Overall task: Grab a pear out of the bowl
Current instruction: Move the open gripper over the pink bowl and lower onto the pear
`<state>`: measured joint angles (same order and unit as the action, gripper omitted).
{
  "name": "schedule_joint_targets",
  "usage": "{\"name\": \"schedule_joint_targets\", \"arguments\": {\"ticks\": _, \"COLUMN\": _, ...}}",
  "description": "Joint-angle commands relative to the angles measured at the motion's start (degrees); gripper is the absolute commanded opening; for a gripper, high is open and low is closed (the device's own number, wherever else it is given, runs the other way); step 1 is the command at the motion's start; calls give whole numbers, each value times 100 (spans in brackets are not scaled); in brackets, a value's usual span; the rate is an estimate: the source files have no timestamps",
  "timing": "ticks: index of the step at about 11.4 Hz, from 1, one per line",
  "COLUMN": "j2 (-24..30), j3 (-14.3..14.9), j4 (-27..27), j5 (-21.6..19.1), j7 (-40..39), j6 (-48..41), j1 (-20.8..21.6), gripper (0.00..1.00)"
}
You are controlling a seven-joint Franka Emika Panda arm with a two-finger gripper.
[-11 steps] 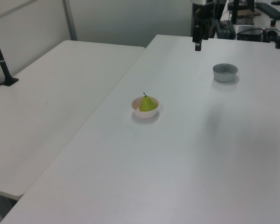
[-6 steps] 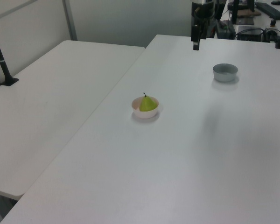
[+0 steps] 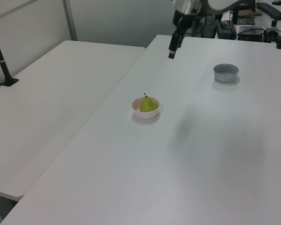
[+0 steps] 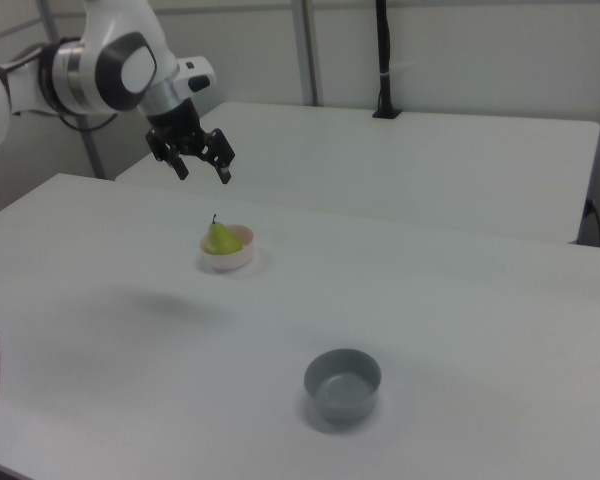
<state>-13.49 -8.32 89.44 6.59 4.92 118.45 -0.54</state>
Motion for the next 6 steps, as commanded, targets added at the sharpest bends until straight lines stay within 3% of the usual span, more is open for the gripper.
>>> {"name": "schedule_joint_targets", "arguments": {"ticks": 1, "j2": -565, "j3": 76, "j4": -14, "j5": 61, "j7": -27, "j6": 809, "j1": 352, "gripper": 100}}
{"name": "schedule_joint_targets", "arguments": {"ticks": 6, "j2": -1277, "j3": 103, "j4": -14, "j5": 630, "j7": 35, "j6": 1610, "j1": 572, "gripper": 100}}
